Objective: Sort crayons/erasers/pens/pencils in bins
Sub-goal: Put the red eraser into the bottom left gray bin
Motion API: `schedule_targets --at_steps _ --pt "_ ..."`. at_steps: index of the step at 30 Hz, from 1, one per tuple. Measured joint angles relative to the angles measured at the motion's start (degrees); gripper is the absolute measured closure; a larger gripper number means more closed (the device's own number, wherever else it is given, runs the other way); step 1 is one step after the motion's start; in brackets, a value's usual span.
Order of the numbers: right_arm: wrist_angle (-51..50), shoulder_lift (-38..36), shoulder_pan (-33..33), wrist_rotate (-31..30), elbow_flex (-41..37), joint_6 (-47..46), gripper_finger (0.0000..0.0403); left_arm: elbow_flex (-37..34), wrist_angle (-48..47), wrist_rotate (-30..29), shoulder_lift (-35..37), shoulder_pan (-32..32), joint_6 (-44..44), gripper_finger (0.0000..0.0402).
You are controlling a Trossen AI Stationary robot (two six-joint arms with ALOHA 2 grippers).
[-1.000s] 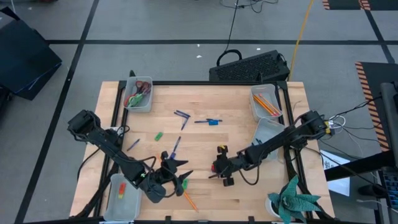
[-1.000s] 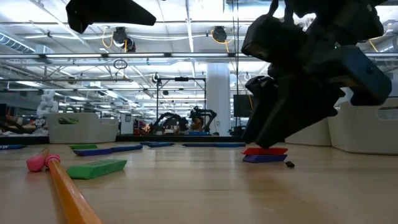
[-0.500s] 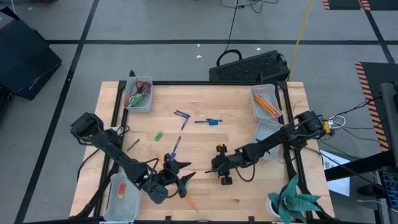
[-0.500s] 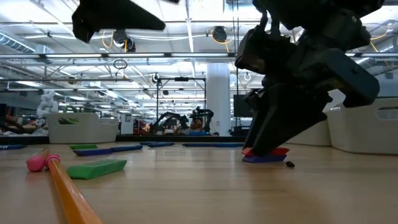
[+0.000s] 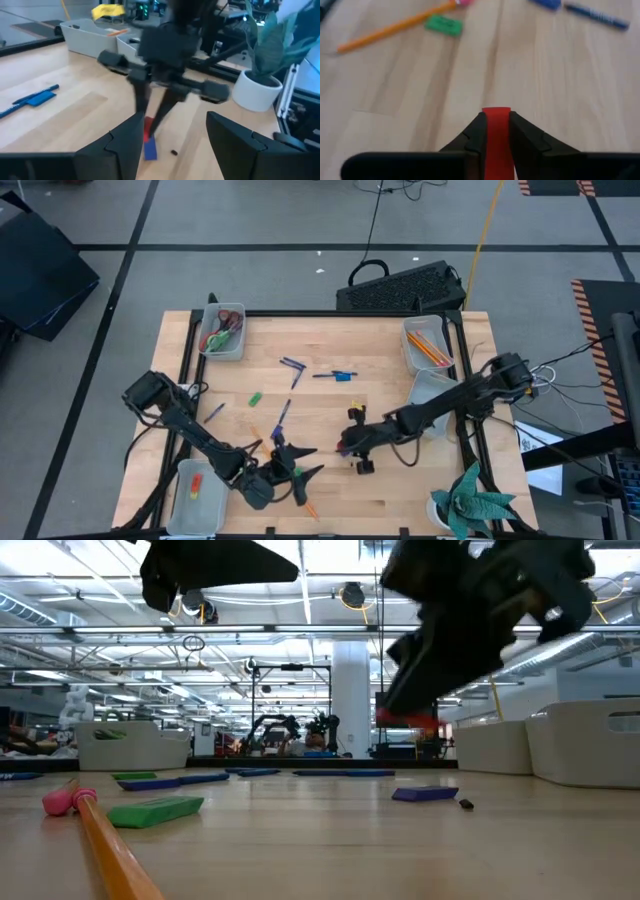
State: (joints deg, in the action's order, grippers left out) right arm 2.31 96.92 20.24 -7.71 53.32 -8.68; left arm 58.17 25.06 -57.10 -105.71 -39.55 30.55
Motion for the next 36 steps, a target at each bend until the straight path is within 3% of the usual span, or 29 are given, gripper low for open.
schedule_targets --at_steps 4,8,12,16,18,23,25,27,36 --pt "0.31 -4.79 2.06 -2.71 0.0 4.08 0.0347 0.0 2.05 -1.26 0.0 0.23 -0.22 0.0186" --pt "2.51 -9.7 6.45 -2.58 0.0 8.64 0.0347 0.1 8.51 7.87 -2.75 1.74 -1.44 0.0186" --pt "9.62 -14.57 10.96 -2.82 0.02 11.75 0.0347 -0.07 20.07 8.1 -8.17 2.53 -9.6 0.0185" --pt "17.25 -16.68 12.97 -5.97 0.08 13.04 0.0348 1.86 32.23 10.6 -13.25 5.33 -24.01 0.0185" --pt "19.44 -16.64 13.26 -5.87 0.07 14.57 0.0348 3.9 35.35 14.93 -14.65 7.07 -27.94 0.0185" --pt "20.56 -15.82 13.26 -5.62 0.04 15.54 0.0348 9.34 34.92 32.41 -14.75 11.41 -28.25 0.0185" --pt "21.44 -15.46 13.39 -5.82 -0.02 15.36 0.0348 10.65 34.67 34.75 -14.82 11.88 -29.19 0.0185" --pt "22.42 -15.42 13.59 -6.98 -0.02 15.14 0.0348 11.7 34.9 33.56 -14.82 11.16 -30.18 0.0185" --pt "23.17 -15.43 13.95 -10.24 0.0 15.4 0.0348 12.28 38.32 16.57 -14.58 6.53 -39.75 0.0186"
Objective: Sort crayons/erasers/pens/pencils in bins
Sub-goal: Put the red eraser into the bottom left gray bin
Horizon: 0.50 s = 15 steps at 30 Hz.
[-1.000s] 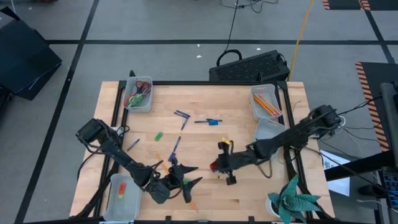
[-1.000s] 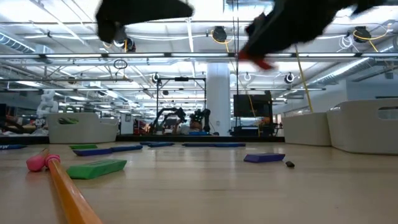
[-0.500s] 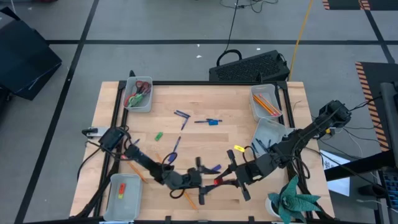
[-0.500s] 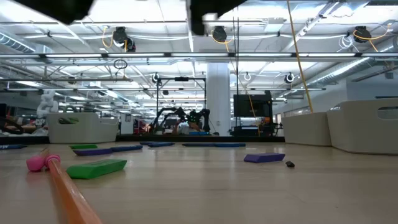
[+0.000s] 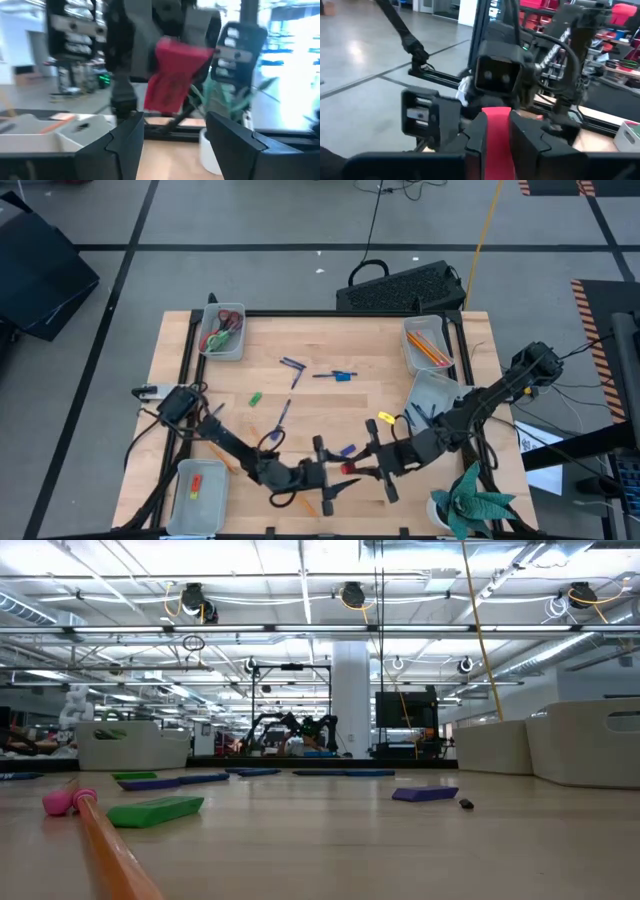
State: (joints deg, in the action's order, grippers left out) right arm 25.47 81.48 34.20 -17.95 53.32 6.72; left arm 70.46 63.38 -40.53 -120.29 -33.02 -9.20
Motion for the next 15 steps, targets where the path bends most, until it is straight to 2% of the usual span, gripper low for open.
schedule_targets --at_steps 2,5,11,15 --pt "0.0 -0.01 0.02 0.06 0.0 0.0 0.0348 0.02 1.12 -2.15 0.06 -0.2 -1.9 0.0186" --pt "-0.02 -0.01 0.07 0.19 0.0 -0.11 0.0348 0.03 1.31 -2.37 0.1 0.5 -2.46 0.0186" --pt "-0.53 -0.01 0.03 0.06 0.02 -0.81 0.0348 0.04 4.2 1.07 0.12 1.03 -4.29 0.0186" --pt "-0.44 -0.03 0.04 0.06 0.02 -1.29 0.0348 0.04 4.23 1.32 0.11 0.65 -4.97 0.0196"
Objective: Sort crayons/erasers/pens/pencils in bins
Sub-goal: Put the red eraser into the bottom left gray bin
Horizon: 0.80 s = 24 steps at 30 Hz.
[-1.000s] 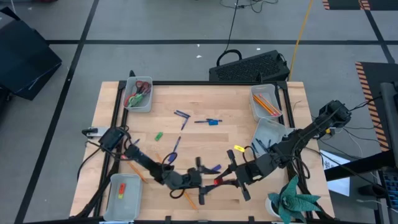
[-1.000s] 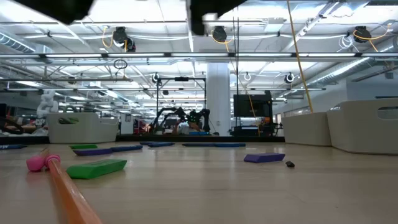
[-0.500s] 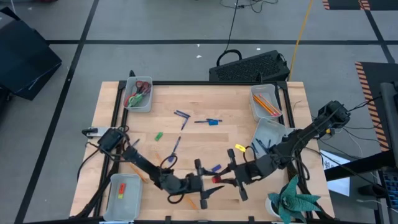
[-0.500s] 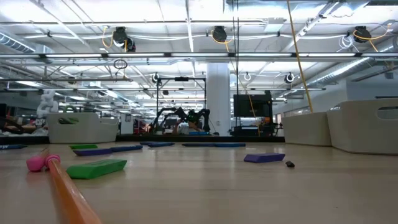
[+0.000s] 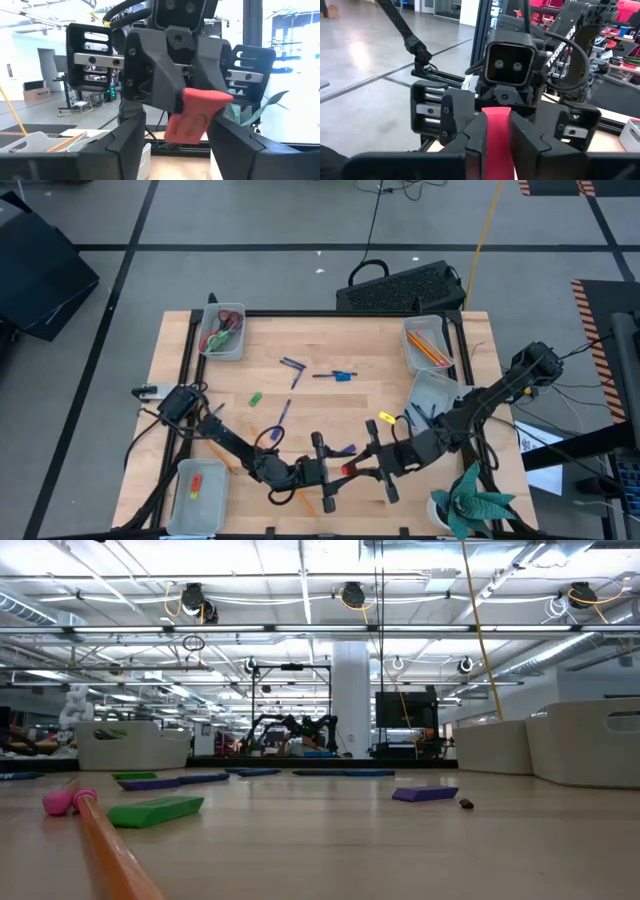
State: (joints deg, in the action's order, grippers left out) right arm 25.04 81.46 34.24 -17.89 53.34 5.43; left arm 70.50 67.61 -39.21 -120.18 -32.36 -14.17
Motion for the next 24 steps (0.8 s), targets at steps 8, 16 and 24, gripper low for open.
schedule_targets --at_steps 8,16,24 --pt "0.05 -0.01 -0.05 -0.1 0.0 -0.23 0.0338 0.0 -0.64 -0.84 0.22 -0.41 -0.75 0.0336" --pt "0.34 -0.8 0.01 0.2 0.0 0.9 0.0231 -0.02 -8.97 -5.21 3.2 -1.45 1.72 0.0351" --pt "-7.49 -11.32 0.39 0.46 0.07 5.48 0.0116 0.01 -64.01 -9.38 24.63 -5.77 29.38 0.0347"
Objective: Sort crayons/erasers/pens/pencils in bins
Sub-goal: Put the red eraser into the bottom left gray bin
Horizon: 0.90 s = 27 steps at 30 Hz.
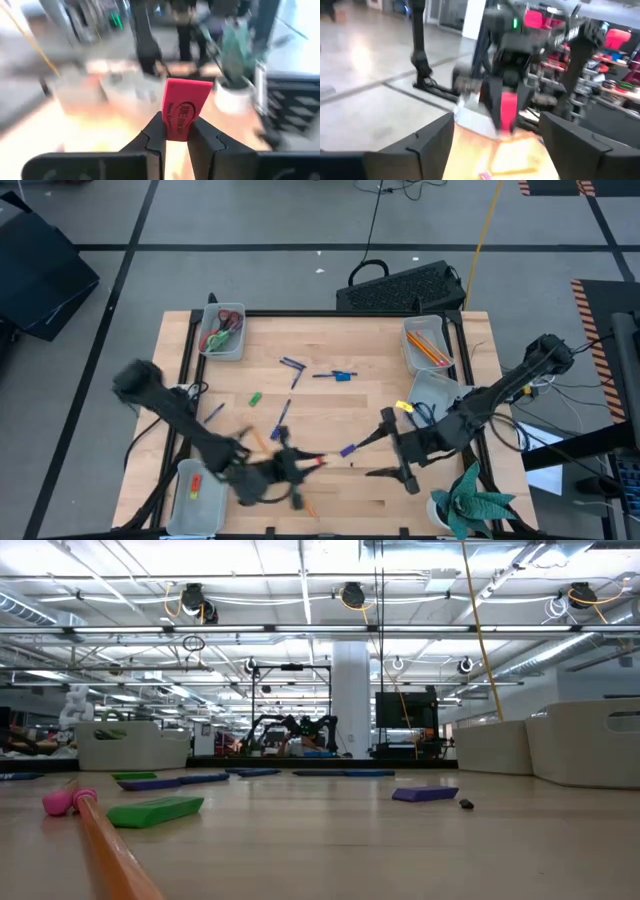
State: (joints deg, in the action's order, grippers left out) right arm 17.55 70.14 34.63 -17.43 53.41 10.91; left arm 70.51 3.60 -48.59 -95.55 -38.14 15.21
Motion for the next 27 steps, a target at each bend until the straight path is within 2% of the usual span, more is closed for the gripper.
schedule_targets --at_steps 4,6,8,9,11,14,20,23,27 --pt "-6.87 -3.87 -0.99 -6.15 0.0 3.89 0.0107 -0.03 -29.18 11.33 11.18 -0.36 29.61 0.0347" --pt "-10.87 -6.13 -1.42 -13.47 -0.03 8.6 0.0107 -0.03 -39.12 20.65 16.4 -0.43 44.15 0.0344" --pt "-11.42 -8.58 -2.25 -21.12 -0.04 12.38 0.0109 -0.01 -44.63 29.82 20.15 -1.04 54.75 0.0343" --pt "-11.31 -9.77 -2.92 -23.77 -0.04 13.37 0.0111 -0.01 -46.38 33.9 21.34 -1.68 58.85 0.0342" --pt "-10.25 -11.74 -4.79 -24.8 -0.04 12.97 0.0115 -0.03 -47.93 41.37 22.85 -3.16 66.43 0.0342" --pt "-10.22 -13.0 -7.81 -24.54 -0.04 4.97 0.012 -0.01 -48.36 49.54 23.39 -6.44 77.41 0.0341" --pt "-20.32 -11.2 -9.42 -24.32 -0.04 -17.76 0.0121 -0.03 -53.66 56.52 20.36 -15.27 95.74 0.034" --pt "-25.92 -7.96 -8.6 -23.02 -0.04 -23.41 0.0121 -1.12 -59.29 61.55 17.77 -18.27 101.25 0.034" --pt "-26.28 -2.23 -7.22 -20.01 -0.04 -29.8 0.0122 -8.65 -56.23 68.26 15.39 -19.01 104.35 0.034"
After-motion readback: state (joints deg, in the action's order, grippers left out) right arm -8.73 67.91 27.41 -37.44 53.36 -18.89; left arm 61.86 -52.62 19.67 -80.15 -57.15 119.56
